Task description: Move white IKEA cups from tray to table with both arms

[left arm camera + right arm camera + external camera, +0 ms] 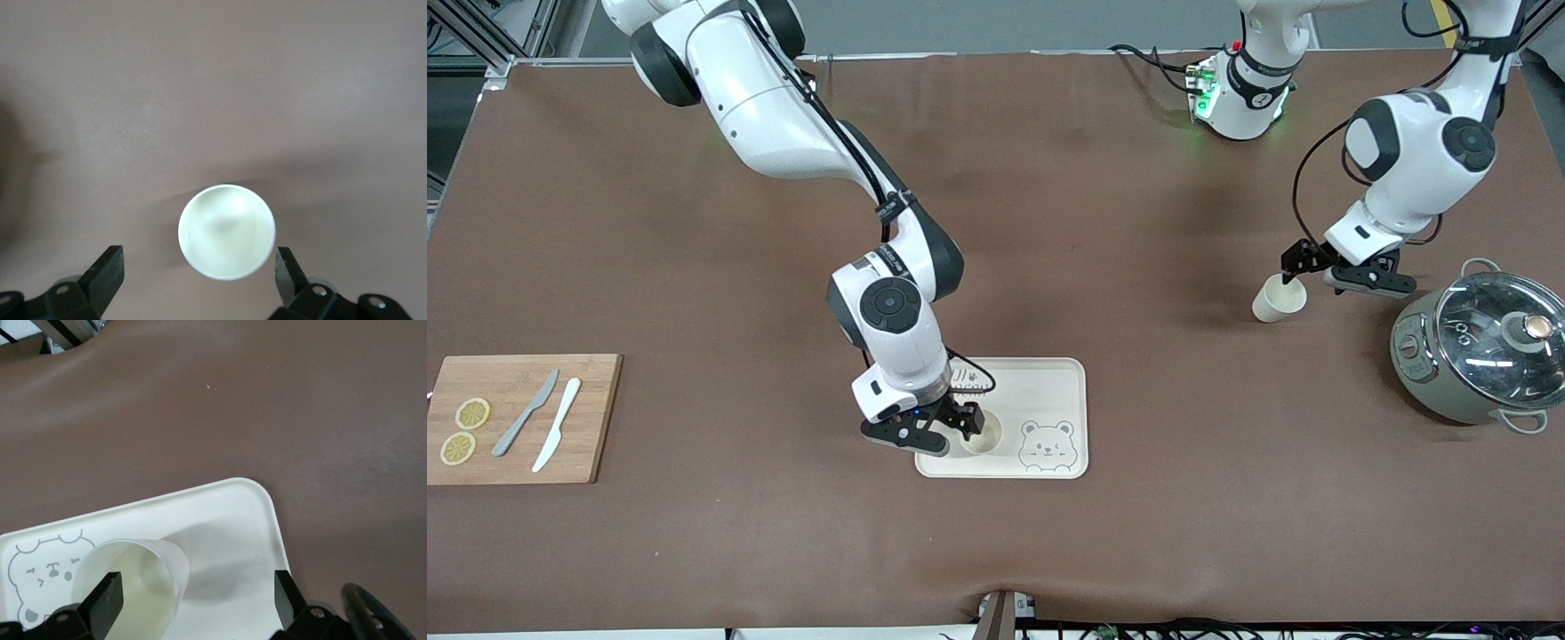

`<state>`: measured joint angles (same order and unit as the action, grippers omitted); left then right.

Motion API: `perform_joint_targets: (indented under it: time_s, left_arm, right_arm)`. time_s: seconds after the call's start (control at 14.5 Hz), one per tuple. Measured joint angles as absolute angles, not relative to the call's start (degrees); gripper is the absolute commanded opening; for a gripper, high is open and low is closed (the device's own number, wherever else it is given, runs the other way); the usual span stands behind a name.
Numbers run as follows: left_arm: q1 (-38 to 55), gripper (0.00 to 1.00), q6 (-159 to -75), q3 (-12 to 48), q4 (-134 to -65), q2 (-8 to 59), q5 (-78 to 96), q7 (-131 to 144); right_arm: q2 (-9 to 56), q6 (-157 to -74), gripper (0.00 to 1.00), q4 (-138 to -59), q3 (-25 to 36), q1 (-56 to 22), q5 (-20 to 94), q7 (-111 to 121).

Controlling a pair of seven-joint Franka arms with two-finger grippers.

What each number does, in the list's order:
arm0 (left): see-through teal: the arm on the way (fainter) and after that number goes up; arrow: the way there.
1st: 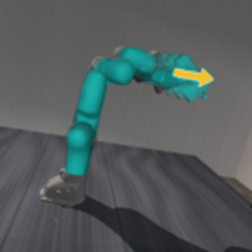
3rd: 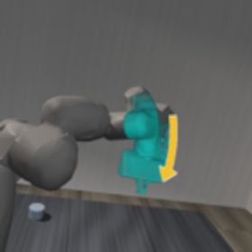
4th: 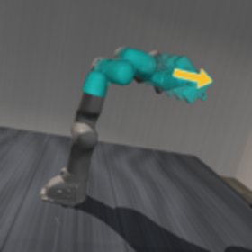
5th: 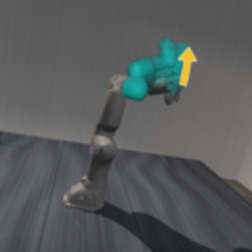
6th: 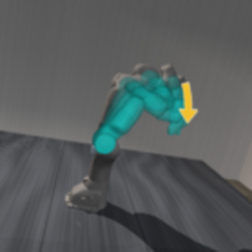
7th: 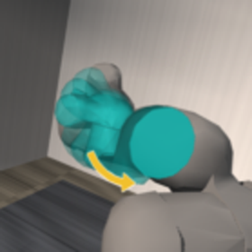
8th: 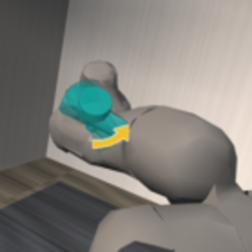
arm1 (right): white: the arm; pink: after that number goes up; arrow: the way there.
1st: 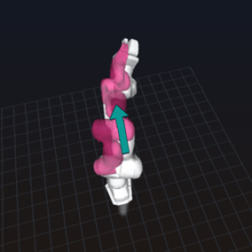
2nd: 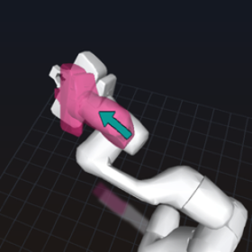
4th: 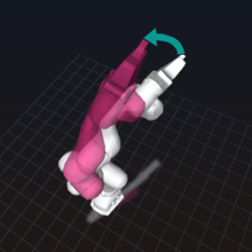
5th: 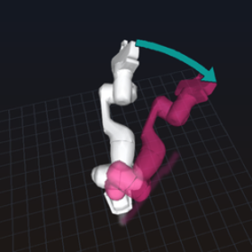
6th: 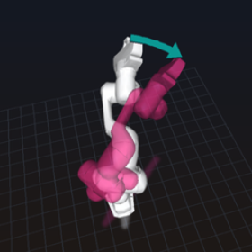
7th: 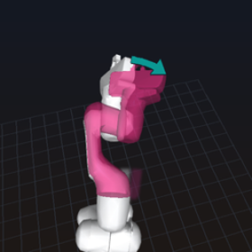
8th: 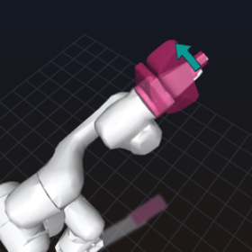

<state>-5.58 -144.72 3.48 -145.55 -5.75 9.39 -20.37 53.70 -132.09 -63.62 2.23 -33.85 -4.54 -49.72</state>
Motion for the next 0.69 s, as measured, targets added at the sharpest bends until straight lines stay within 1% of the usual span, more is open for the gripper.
perform_joint_targets:
  time_s: [0.14, 0.28, 0.48, 0.69]
  left_arm:
    - [-5.51, 1.00, -136.87, 3.52, -140.16, -7.46, 9.38, -17.37]
    - [-4.90, 1.00, -129.45, 3.86, -133.02, -7.60, 7.28, -11.74]
    - [-1.02, 1.00, -119.21, 4.17, -122.52, -6.08, 4.06, -2.76]
    - [1.47, 1.00, -111.32, 4.22, -113.17, -4.08, 3.74, 0.39]
  right_arm:
    - [54.48, -132.69, 1.00, -63.57, 2.34, -34.11, -4.54, -49.91]
    - [55.10, -133.50, 1.00, -63.56, 2.58, -34.29, -4.56, -50.05]
    - [56.04, -134.37, 1.00, -63.54, 2.71, -34.49, -4.57, -50.06]
    - [56.91, -135.10, 1.00, -63.53, 2.73, -34.75, -4.64, -50.07]
